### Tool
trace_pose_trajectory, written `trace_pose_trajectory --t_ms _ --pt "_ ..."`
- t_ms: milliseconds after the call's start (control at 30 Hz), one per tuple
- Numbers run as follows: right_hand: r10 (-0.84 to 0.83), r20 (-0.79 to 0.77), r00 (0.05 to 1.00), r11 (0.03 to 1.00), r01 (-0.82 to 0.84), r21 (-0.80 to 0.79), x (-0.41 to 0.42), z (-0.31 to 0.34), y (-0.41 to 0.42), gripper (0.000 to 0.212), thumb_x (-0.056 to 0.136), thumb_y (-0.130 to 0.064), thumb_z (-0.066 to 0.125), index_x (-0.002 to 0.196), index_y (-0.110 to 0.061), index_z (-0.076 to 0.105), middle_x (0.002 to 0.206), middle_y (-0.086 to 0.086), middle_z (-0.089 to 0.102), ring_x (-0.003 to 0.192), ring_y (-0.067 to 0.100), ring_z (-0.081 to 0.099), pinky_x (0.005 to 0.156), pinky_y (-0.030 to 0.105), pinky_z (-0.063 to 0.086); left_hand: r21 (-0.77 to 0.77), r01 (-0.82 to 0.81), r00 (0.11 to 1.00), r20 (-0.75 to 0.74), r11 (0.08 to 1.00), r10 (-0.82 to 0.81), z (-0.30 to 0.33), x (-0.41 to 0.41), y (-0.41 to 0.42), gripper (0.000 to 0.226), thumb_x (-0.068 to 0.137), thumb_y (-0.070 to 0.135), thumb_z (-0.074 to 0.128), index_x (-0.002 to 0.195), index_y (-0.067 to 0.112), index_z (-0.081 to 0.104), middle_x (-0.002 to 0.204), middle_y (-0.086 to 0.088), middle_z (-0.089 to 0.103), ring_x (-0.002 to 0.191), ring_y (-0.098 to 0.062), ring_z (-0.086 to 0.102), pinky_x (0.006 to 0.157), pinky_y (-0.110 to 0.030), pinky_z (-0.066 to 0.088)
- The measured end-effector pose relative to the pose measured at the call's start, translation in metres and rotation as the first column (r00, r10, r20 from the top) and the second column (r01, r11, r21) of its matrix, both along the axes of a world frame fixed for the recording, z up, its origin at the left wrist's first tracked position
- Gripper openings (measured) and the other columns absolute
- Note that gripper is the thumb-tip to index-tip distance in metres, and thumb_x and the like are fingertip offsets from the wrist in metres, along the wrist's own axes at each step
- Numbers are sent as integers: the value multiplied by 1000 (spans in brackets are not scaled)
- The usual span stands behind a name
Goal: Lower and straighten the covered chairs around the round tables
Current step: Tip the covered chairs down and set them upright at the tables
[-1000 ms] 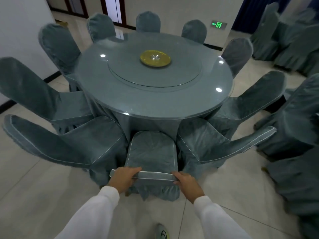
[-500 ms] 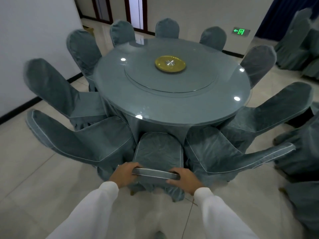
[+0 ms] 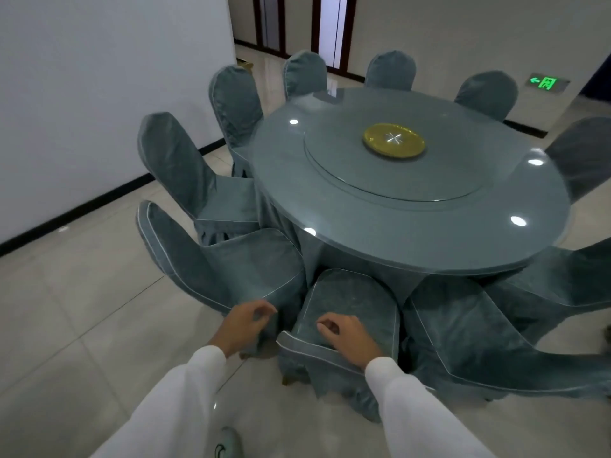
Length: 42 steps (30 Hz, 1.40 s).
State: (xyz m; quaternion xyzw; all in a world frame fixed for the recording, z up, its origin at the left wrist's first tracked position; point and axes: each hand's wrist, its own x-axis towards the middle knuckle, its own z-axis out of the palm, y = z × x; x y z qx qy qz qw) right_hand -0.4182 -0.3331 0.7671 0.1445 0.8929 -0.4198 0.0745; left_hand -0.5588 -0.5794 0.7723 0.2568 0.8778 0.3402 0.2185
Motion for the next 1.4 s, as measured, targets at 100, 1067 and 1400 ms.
trace_pose_trajectory --t_ms 100,1067,1400 --pt "36 25 999 999 -36 21 -45 -1 -30 20 102 -36 58 111 -27 73 104 -8 74 93 6 67 90 26 56 60 -34 999 -10 998 34 1 -38 -27 18 97 19 62 104 32 72 105 17 72 100 0 65 94 -25 53" --pt "-42 63 997 997 46 -62 -360 -36 -125 13 98 -20 63 95 -24 75 86 -10 76 83 5 71 85 31 58 29 63 998 4 998 -63 7 -360 -93 19 101 15 58 109 24 72 106 16 67 101 -2 63 91 -16 47" --pt "-244 72 967 964 250 -87 -399 -55 -142 18 97 -23 64 90 -37 72 84 -15 75 84 4 71 88 35 59 19 258 966 25 966 -259 -5 -455 -91 19 100 16 58 107 24 74 108 12 71 101 0 64 91 -17 47"
